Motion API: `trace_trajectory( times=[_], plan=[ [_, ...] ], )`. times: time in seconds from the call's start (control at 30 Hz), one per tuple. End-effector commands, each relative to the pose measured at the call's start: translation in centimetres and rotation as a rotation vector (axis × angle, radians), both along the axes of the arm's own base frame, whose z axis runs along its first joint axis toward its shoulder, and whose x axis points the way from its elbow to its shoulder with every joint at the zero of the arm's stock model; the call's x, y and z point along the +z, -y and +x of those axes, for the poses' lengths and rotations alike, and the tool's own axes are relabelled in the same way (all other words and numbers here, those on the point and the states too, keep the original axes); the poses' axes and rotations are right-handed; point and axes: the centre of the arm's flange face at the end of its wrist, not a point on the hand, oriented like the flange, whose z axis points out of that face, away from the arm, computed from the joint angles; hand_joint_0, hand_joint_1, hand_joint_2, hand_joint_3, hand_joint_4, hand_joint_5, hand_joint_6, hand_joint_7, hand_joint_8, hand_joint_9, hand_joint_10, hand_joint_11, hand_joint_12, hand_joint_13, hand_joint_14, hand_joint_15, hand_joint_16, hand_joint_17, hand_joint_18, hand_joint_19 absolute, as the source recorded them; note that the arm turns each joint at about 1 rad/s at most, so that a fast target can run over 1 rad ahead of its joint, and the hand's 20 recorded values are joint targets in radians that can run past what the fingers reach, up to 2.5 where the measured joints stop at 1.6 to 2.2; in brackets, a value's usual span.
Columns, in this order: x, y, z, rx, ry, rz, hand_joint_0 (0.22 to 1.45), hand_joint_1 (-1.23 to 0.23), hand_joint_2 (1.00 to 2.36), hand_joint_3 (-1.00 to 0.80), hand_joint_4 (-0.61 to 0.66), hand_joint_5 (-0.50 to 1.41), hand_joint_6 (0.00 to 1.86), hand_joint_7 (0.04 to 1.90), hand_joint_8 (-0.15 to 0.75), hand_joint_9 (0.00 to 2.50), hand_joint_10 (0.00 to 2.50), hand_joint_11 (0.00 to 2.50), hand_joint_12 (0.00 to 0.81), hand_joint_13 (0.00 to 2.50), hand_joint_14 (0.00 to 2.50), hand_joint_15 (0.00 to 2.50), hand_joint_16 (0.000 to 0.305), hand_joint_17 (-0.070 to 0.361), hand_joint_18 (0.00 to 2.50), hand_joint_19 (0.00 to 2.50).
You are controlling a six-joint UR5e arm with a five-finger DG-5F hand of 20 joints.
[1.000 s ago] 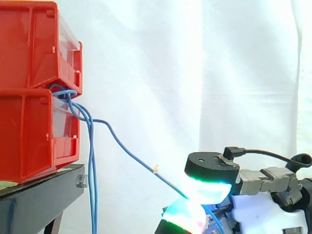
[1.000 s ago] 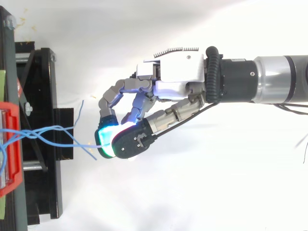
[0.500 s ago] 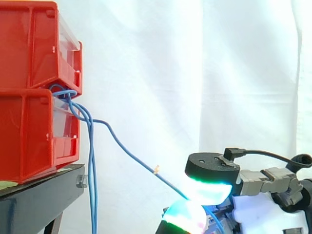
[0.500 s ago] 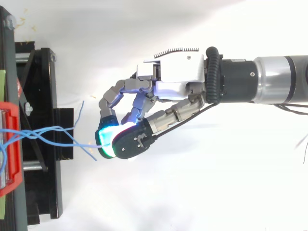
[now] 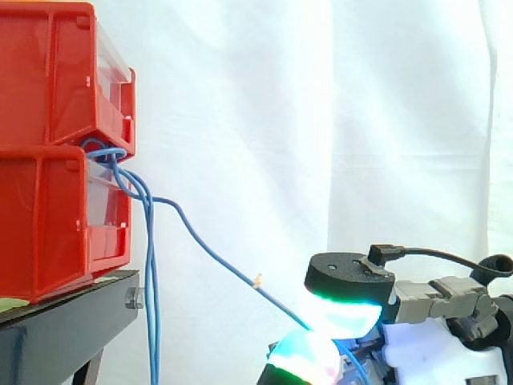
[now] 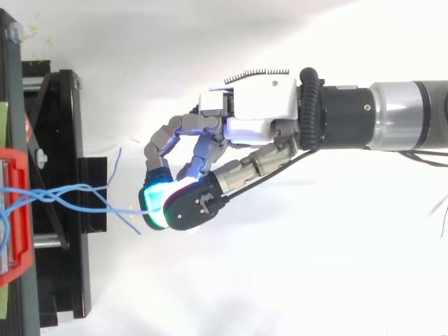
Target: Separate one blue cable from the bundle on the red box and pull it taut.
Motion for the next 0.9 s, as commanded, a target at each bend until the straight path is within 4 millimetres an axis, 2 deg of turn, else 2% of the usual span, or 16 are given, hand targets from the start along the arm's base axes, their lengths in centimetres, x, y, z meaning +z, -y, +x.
trace_trajectory(
  times=[0.0, 0.87],
  plan=[
    [0.0, 0.01, 0.0, 0.0, 0.0, -0.001, 0.56, -0.86, 1.34, 0.0, -0.09, -0.05, 0.92, 1.17, 0.299, 1.14, 0.02, 0.51, 0.43, 0.8, 0.02, 0.53, 0.056, 0.125, 0.81, 0.37],
    [0.0, 0.01, 0.0, 0.0, 0.0, 0.0, 0.55, -0.85, 1.37, -0.02, -0.08, -0.05, 0.92, 1.16, 0.306, 1.13, 0.01, 0.5, 0.431, 0.8, 0.02, 0.53, 0.056, 0.127, 0.82, 0.37]
  ],
)
